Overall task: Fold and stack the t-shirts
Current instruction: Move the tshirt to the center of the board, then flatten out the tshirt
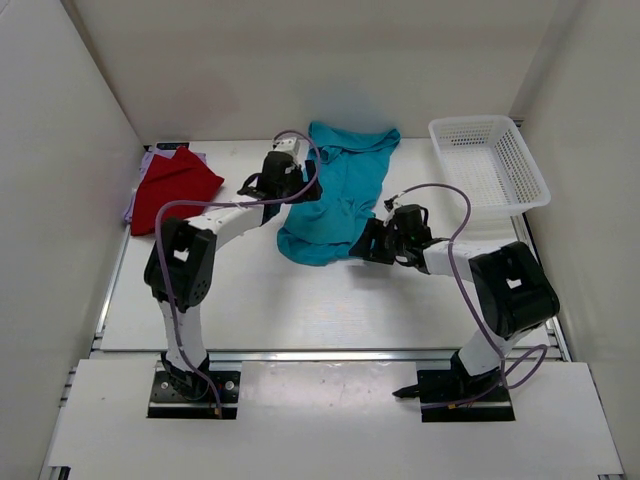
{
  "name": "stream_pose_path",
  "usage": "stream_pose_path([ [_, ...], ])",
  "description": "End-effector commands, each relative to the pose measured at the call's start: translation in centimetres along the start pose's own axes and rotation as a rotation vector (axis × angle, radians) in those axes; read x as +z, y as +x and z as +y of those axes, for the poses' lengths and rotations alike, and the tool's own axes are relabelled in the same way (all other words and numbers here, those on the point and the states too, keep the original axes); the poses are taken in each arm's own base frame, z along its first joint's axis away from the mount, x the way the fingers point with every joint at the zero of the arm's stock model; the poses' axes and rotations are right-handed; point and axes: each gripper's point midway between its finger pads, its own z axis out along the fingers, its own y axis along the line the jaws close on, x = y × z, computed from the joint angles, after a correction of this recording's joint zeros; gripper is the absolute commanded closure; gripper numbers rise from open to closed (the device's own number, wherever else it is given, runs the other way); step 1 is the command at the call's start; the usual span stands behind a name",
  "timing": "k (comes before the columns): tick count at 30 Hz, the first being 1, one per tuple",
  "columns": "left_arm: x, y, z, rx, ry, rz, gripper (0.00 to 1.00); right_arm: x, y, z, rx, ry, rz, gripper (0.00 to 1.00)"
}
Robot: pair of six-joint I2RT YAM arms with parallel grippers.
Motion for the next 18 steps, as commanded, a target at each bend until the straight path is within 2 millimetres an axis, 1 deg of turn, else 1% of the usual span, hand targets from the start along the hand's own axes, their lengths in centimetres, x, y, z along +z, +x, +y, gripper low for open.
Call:
stream_pose_path([
  [1,1.4,1.7,0.1,0.119,-0.041,0.065,0.20,0.8,-1.0,-1.2,0.017,0.043,-0.072,0.52],
  [2,2.2,2.4,0.6,0.134,-0.064,0.084,0.28,0.6,-1.5,-1.6,0.029,0.052,-0.094,0.68],
  [3,2.5,2.5,0.9,0.142,-0.078,0.090,0.44,0.8,-1.3,-2.2,0.038,0.063,-0.088,0.76],
  [4,3.3,3.5,1.2,0.139,-0.088,0.118,0.51,0.4,-2.2,-2.4,0.047,0.072,-0.111,0.86],
  [5,3.9,4.4,1.9,0.138,-0.105,0.145,0.51,0.4,-2.4,-3.2,0.051,0.095,-0.121,0.95],
  [6,4.4,5.1,2.2,0.136,-0.122,0.161,0.49,-0.1,-3.0,-3.2,0.049,0.101,-0.145,0.99],
  [7,4.6,5.4,2.9,0.127,-0.144,0.164,0.41,-0.4,-2.8,-3.8,0.060,0.109,-0.142,1.00],
  [8,4.9,5.5,3.1,0.115,-0.140,0.167,0.36,-1.0,-3.0,-4.5,0.072,0.127,-0.162,1.00],
  [9,5.3,6.2,3.1,0.101,-0.121,0.192,0.30,-1.7,-3.6,-4.8,0.076,0.136,-0.189,0.99],
  [10,5.6,6.1,2.8,0.075,-0.095,0.195,0.31,-1.9,-2.9,-5.4,0.088,0.150,-0.181,1.00],
  [11,5.9,6.5,2.8,0.060,-0.077,0.214,0.44,-2.8,-3.3,-6.3,0.125,0.160,-0.209,1.00],
  [12,6.2,7.2,2.8,0.048,-0.083,0.231,0.54,-3.7,-4.6,-6.2,0.128,0.140,-0.254,1.00],
  [13,6.3,7.3,2.5,0.029,-0.063,0.242,0.69,-3.9,-4.4,-6.4,0.134,0.133,-0.250,1.00],
  [14,6.2,7.5,2.8,0.009,-0.065,0.255,0.85,-4.2,-4.5,-6.6,0.119,0.143,-0.241,1.00],
  [15,5.8,7.9,2.9,-0.013,-0.074,0.262,0.92,-4.2,-3.7,-6.8,0.111,0.162,-0.226,1.00],
  [16,5.5,7.9,2.7,-0.032,-0.063,0.254,1.00,-4.3,-4.0,-6.6,0.104,0.160,-0.239,1.00],
  [17,4.3,7.7,2.9,-0.088,-0.039,0.236,1.00,-4.4,-4.3,-6.6,0.091,0.172,-0.258,1.00],
  [18,2.9,8.4,2.5,-0.162,-0.002,0.222,1.00,-4.6,-5.1,-6.8,0.095,0.178,-0.277,1.00],
])
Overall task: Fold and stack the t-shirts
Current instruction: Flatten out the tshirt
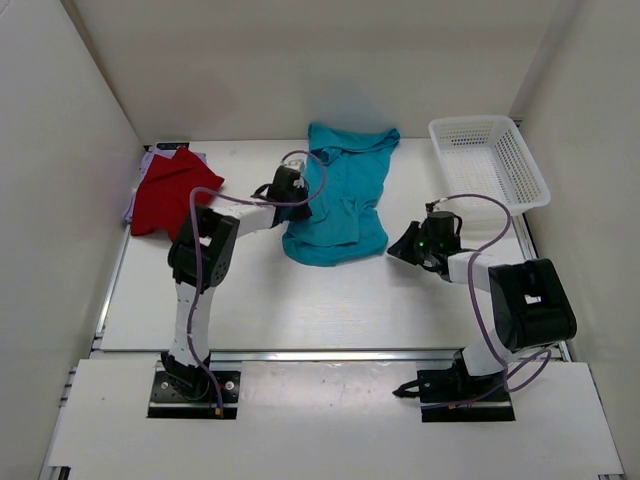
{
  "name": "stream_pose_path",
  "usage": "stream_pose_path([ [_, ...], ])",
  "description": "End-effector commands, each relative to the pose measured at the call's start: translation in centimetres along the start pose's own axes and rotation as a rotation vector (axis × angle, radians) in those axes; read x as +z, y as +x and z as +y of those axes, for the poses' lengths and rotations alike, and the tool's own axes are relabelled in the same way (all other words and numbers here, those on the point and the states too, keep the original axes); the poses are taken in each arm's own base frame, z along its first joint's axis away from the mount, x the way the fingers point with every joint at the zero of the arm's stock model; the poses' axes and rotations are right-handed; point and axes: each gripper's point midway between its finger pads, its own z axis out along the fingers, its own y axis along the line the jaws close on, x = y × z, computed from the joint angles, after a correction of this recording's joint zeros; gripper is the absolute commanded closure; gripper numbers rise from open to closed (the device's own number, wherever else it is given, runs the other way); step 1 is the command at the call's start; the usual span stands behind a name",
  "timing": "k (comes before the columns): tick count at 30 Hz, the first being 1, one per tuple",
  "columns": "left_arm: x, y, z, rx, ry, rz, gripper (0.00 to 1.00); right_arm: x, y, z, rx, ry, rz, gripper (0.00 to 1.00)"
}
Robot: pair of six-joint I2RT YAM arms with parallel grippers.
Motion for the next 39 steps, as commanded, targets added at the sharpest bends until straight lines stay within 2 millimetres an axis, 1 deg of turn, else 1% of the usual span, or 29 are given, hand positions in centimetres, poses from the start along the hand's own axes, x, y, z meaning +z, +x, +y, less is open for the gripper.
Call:
stream_pose_path([
  [1,-4.6,3.1,0.2,-0.189,0.084,0.026,1.00,-0.3,-2.4,0.7,-0.043,-0.018,-0.080,1.00],
  [2,-5.5,2.5,0.1,-0.281,0.135,-0.012,1.00,-0.5,-3.8,1.0,-0.027,-0.038,-0.097,1.00],
  [3,-7.4,4.0,-0.1,-0.356,0.176,-0.034,1.00,-0.4,-5.0,1.6,-0.024,-0.070,-0.106,1.00],
  [4,-9.1,6.0,0.2,-0.381,0.199,-0.053,1.00,-0.2,-5.3,1.1,-0.017,-0.058,-0.095,1.00],
  [5,-9.9,6.8,0.0,-0.416,0.204,-0.058,1.00,-0.1,-6.1,2.0,-0.025,-0.072,-0.101,1.00],
  [7,-12.2,10.6,-0.1,-0.432,0.202,-0.032,1.00,-0.2,-7.0,3.1,-0.054,-0.081,-0.135,1.00],
  [8,-12.8,12.6,-1.0,-0.439,0.210,0.000,1.00,0.0,-6.9,3.9,-0.079,-0.083,-0.134,1.00],
  [10,-15.5,16.4,-4.2,-0.534,0.308,0.064,1.00,-0.2,-6.7,5.0,-0.145,-0.084,-0.129,1.00],
  [11,-17.2,17.5,-6.7,-0.526,0.411,0.067,0.94,-0.2,-6.4,6.0,-0.177,-0.110,-0.108,1.00],
  [12,-18.0,17.9,-8.0,-0.555,0.450,0.081,0.81,-0.2,-6.2,6.2,-0.178,-0.119,-0.094,1.00],
  [13,-18.9,18.5,-10.1,-0.508,0.510,0.111,0.70,-0.6,-6.0,6.8,-0.189,-0.134,-0.087,1.00],
  [14,-19.3,17.7,-11.3,-0.490,0.538,0.108,0.66,-1.1,-6.2,7.6,-0.202,-0.151,-0.107,1.00],
  [15,-19.7,16.0,-11.2,-0.487,0.550,0.086,0.57,-1.8,-5.4,8.0,-0.211,-0.161,-0.105,0.95],
  [16,-20.1,14.8,-11.2,-0.466,0.561,0.051,0.49,-1.9,-4.9,7.6,-0.216,-0.144,-0.105,0.92],
  [17,-20.4,12.5,-9.7,-0.449,0.531,-0.020,0.47,-2.5,-4.2,7.8,-0.220,-0.150,-0.109,0.83],
  [18,-20.3,10.9,-8.3,-0.447,0.477,-0.082,0.44,-2.8,-4.1,7.9,-0.228,-0.153,-0.118,0.79],
  [19,-20.5,8.3,-5.8,-0.421,0.386,-0.167,0.42,-3.4,-3.3,7.8,-0.228,-0.157,-0.115,0.73],
  [21,-21.3,2.5,-2.4,-0.365,0.269,-0.323,0.39,-4.2,-2.2,8.3,-0.232,-0.186,-0.109,0.66],
  [22,-20.8,2.0,0.3,-0.338,0.172,-0.326,0.38,-4.2,-1.1,7.6,-0.231,-0.174,-0.087,0.63],
  [23,-20.8,-0.1,2.4,-0.331,0.122,-0.360,0.37,-4.5,-0.3,7.5,-0.241,-0.173,-0.071,0.63],
  [24,-20.2,-0.8,4.0,-0.340,0.086,-0.345,0.36,-4.9,0.2,7.8,-0.256,-0.181,-0.072,0.63],
  [26,-18.9,-0.5,4.8,-0.309,0.083,-0.268,0.35,-5.3,2.5,6.5,-0.256,-0.164,-0.034,0.62],
  [28,-17.0,0.5,5.2,-0.289,0.049,-0.189,0.31,-5.9,3.5,6.1,-0.251,-0.173,-0.017,0.61],
  [30,-15.7,0.8,3.7,-0.219,0.066,-0.141,0.28,-6.3,4.5,5.3,-0.257,-0.163,0.012,0.61],
  [31,-15.4,-0.2,3.0,-0.193,0.064,-0.156,0.26,-6.3,4.7,4.7,-0.256,-0.149,0.018,0.61],
  [32,-14.5,1.4,3.2,-0.142,0.014,-0.098,0.24,-6.5,5.3,4.4,-0.273,-0.130,0.031,0.61],
  [34,-13.0,1.7,2.7,-0.068,-0.025,-0.058,0.21,-6.9,6.0,3.9,-0.294,-0.107,0.028,0.58],
  [36,-11.9,1.2,3.5,-0.038,-0.070,-0.062,0.18,-6.9,6.9,2.8,-0.290,-0.085,0.029,0.56],
  [39,-9.6,1.4,3.9,-0.017,-0.076,-0.010,0.17,-6.9,7.8,2.4,-0.263,-0.102,0.071,0.53],
])
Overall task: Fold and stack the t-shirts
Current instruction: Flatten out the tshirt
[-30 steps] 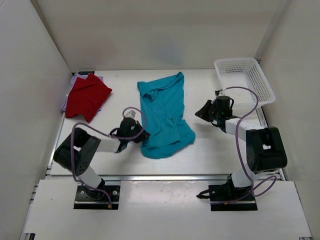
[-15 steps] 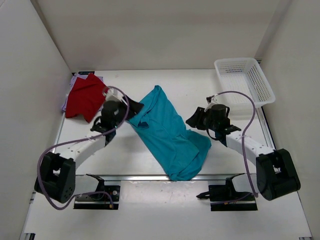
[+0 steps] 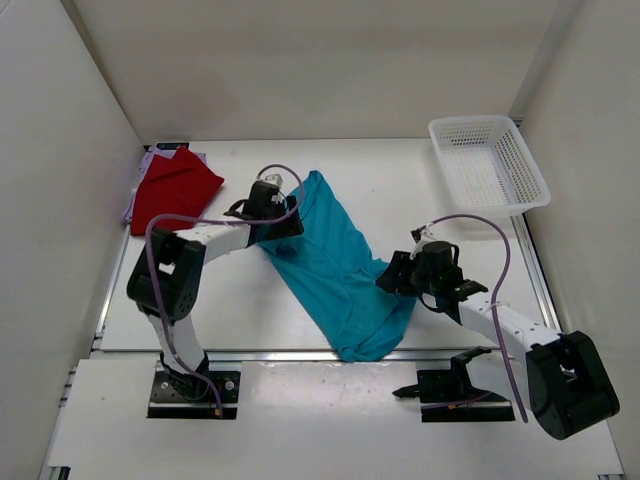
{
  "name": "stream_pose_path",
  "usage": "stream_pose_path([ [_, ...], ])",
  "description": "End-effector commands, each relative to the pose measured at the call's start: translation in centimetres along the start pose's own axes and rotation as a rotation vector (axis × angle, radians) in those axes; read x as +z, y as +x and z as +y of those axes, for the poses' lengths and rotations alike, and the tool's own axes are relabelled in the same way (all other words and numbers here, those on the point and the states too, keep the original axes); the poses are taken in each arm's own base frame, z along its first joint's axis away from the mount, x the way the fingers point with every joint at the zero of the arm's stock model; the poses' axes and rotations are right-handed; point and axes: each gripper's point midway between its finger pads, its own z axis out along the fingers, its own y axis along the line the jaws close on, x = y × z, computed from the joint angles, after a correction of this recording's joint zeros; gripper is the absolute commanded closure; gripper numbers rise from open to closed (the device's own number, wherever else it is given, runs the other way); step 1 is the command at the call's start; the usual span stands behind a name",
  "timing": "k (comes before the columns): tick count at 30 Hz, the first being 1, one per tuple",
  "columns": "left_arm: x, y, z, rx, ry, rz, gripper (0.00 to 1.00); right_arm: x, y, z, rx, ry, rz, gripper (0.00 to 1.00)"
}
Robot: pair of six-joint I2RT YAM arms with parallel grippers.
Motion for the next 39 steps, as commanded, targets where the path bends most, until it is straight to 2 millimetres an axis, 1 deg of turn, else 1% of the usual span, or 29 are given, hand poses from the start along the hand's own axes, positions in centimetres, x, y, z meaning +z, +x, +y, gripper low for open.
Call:
stream_pose_path([
  [1,1.4,-2.2,1.1,0.073,-0.066,0.014,0.17,-0.1,0.6,-0.7,-0.024,0.022,0.016,0.52],
  [2,1.7,-3.2,0.9,0.089,-0.068,0.000,0.17,0.0,0.5,-0.7,-0.037,0.032,0.009,0.51],
  [5,3.4,-2.5,1.5,0.124,-0.108,0.056,0.20,-0.5,1.1,-1.6,-0.046,0.082,0.016,0.47],
  [7,3.8,-2.8,1.2,0.128,-0.097,0.042,0.40,-0.5,1.6,-1.8,-0.032,0.066,0.034,0.48],
  [8,4.0,-3.1,1.2,0.121,-0.094,0.038,0.46,-0.4,1.9,-1.5,-0.029,0.050,0.057,0.52],
  [10,4.4,-3.8,0.7,0.107,-0.074,0.030,0.67,-0.2,2.0,-0.6,-0.041,0.017,0.083,0.55],
  [12,4.9,-4.5,1.2,0.087,-0.076,0.036,0.82,0.1,2.3,0.1,-0.044,-0.011,0.107,0.73],
  [13,5.2,-4.4,0.8,0.069,-0.055,0.053,0.90,0.2,2.4,-0.1,-0.020,-0.018,0.107,0.90],
  [14,5.0,-4.9,0.6,0.038,-0.038,0.049,0.95,0.1,1.5,-0.2,0.007,-0.021,0.079,1.00],
  [16,4.7,-5.6,-0.9,-0.010,0.038,0.036,1.00,0.1,-1.0,-0.1,0.043,-0.028,0.010,1.00],
  [18,3.9,-7.5,-2.8,-0.049,0.114,-0.005,1.00,0.3,-5.1,-0.6,0.059,-0.027,-0.082,1.00],
  [20,2.9,-9.2,-5.6,-0.097,0.217,-0.017,1.00,-0.1,-12.2,0.2,0.050,-0.042,-0.188,1.00],
  [21,2.1,-10.8,-7.1,-0.107,0.267,-0.047,1.00,-0.1,-13.8,0.0,0.071,-0.063,-0.184,1.00],
  [22,1.1,-12.3,-8.6,-0.135,0.332,-0.061,1.00,-0.5,-17.3,1.4,0.048,-0.104,-0.231,1.00],
  [24,-0.7,-14.9,-9.7,-0.169,0.409,-0.105,1.00,-2.7,-24.4,4.5,-0.055,-0.114,-0.318,1.00],
  [25,-2.3,-16.8,-9.6,-0.198,0.452,-0.142,1.00,-2.6,-24.6,5.7,-0.088,-0.107,-0.293,1.00],
  [26,-3.1,-17.2,-9.6,-0.238,0.491,-0.136,1.00,-3.5,-26.8,7.6,-0.162,-0.097,-0.343,1.00],
  [27,-4.5,-18.7,-8.2,-0.274,0.518,-0.193,1.00,-4.2,-27.2,9.4,-0.220,-0.094,-0.340,1.00],
  [28,-5.6,-18.4,-7.2,-0.282,0.542,-0.207,1.00,-4.8,-26.7,10.5,-0.246,-0.100,-0.332,1.00],
  [30,-6.5,-18.6,-2.2,-0.351,0.501,-0.248,1.00,-4.7,-23.0,13.5,-0.294,-0.179,-0.274,1.00],
  [31,-6.4,-17.1,-0.7,-0.372,0.480,-0.240,0.96,-5.9,-21.8,14.9,-0.319,-0.216,-0.277,1.00],
  [32,-6.6,-17.0,1.5,-0.398,0.454,-0.255,0.87,-4.9,-18.3,15.7,-0.348,-0.238,-0.208,1.00],
  [33,-6.4,-15.8,3.9,-0.418,0.422,-0.253,0.73,-4.8,-14.3,16.7,-0.396,-0.255,-0.140,1.00],
  [34,-5.8,-14.4,6.9,-0.463,0.368,-0.229,0.66,-5.6,-10.5,18.4,-0.440,-0.304,-0.068,1.00],
  [35,-5.3,-13.3,7.8,-0.464,0.351,-0.202,0.50,-4.9,-7.2,17.1,-0.442,-0.268,0.001,1.00],
  [36,-4.8,-11.9,10.0,-0.493,0.313,-0.175,0.44,-5.3,-2.7,16.5,-0.455,-0.279,0.093,0.99],
  [37,-4.7,-10.7,12.0,-0.533,0.288,-0.157,0.34,-6.5,-0.4,17.1,-0.446,-0.345,0.140,1.00],
  [38,-4.6,-10.1,12.4,-0.546,0.285,-0.145,0.28,-6.0,3.1,14.8,-0.429,-0.332,0.227,1.00],
  [39,-5.1,-9.7,14.0,-0.589,0.261,-0.157,0.23,-6.3,5.0,12.8,-0.398,-0.312,0.268,0.92],
])
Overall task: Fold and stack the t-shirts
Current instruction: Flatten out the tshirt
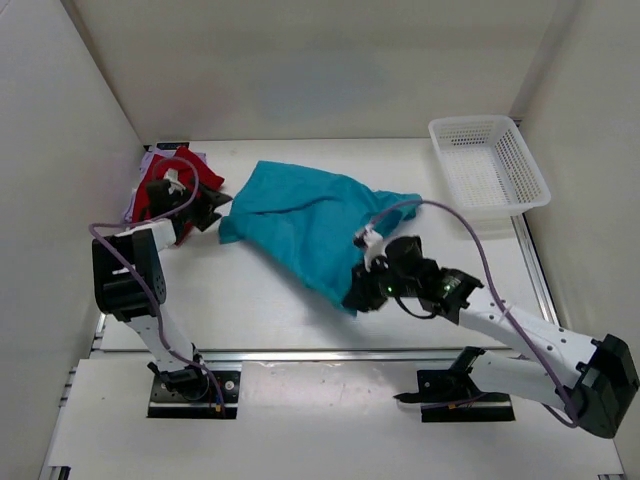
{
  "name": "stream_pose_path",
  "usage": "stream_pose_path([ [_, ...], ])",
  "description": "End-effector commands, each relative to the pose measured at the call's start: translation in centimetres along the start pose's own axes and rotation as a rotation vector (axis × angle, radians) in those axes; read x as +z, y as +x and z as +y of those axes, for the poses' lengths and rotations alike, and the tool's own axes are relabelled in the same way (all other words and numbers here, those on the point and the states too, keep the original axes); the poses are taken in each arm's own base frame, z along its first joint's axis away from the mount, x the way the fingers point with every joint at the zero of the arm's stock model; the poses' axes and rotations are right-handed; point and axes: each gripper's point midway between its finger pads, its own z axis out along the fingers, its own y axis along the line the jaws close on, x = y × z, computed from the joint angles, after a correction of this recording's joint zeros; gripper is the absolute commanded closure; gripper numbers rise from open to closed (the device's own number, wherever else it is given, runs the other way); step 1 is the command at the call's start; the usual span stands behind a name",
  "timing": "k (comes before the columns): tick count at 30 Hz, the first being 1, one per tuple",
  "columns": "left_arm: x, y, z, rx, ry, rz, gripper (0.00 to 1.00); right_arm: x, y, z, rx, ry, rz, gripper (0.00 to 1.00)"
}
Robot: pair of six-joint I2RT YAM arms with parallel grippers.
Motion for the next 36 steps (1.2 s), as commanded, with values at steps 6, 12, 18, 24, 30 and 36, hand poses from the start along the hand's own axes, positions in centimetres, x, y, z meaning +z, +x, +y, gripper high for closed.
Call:
stream_pose_path([
  [6,-3.6,-0.4,0.8,0.156,-0.171,-0.029,0.14,-4.7,6.4,-8.0,0.185,0.262,-0.032,0.43],
  [12,-4.3,0.0,1.5,0.372,-0.393,-0.069,0.10,-4.6,5.9,-15.4,0.367,0.387,-0.184,0.51],
  [18,-4.9,1.3,4.7,0.297,-0.456,-0.075,0.18,-0.4,5.6,-19.5,0.427,0.431,-0.167,0.35],
  [24,-2.8,5.0,6.8,0.330,-0.525,0.049,0.22,2.7,5.6,-20.2,0.452,0.398,-0.092,0.38],
  [30,-1.6,8.0,6.2,0.317,-0.485,0.120,0.90,5.3,5.5,-20.4,0.538,0.282,-0.061,0.89],
  [36,-5.3,9.5,0.9,0.325,-0.365,0.050,1.00,1.1,-0.3,-25.5,0.595,0.385,-0.290,1.00],
])
